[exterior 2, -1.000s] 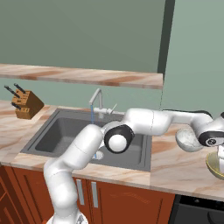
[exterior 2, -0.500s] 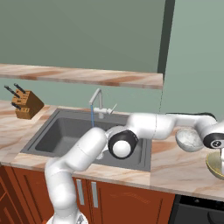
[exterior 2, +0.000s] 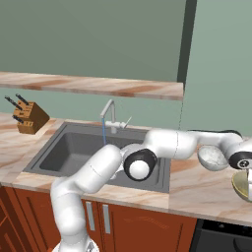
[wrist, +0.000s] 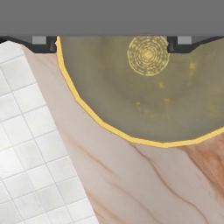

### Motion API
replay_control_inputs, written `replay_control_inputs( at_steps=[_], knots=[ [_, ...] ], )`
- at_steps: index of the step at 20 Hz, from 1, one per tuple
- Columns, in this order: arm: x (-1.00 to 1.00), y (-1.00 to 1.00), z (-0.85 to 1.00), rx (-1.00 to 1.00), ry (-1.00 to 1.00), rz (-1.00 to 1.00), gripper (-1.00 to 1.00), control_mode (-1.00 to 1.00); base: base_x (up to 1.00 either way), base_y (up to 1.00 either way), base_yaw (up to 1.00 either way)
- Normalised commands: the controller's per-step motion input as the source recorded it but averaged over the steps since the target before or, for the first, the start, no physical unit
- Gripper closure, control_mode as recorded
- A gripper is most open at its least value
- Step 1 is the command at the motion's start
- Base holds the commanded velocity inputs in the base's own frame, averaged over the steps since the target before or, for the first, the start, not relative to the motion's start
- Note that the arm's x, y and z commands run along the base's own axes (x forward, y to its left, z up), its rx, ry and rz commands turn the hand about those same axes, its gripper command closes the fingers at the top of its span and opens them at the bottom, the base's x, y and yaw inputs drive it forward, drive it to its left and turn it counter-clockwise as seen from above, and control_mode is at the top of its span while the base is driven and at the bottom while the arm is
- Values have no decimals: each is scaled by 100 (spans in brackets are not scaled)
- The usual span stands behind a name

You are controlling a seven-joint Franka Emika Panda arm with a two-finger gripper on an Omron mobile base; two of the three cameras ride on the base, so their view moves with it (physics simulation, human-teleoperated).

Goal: Rinse each bowl for a few seconds and place them down in the sink or on the counter.

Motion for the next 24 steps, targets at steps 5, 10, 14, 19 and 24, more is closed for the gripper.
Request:
replay_control_inputs(
  at_steps=[5, 10, 14, 19, 24],
  knots=[
    [-1, 0, -13, 1, 3, -2, -100, -100, 0, 0, 0],
    [-1, 0, -8, 2, 0, -1, -100, -100, 0, 0, 0],
    [-1, 0, 28, 2, 0, -1, -100, -100, 0, 0, 0],
    [-5, 5, 43, 1, 0, -1, -100, -100, 0, 0, 0],
    [-11, 2, 5, 2, 0, -1, -100, -100, 0, 0, 0]
  ],
)
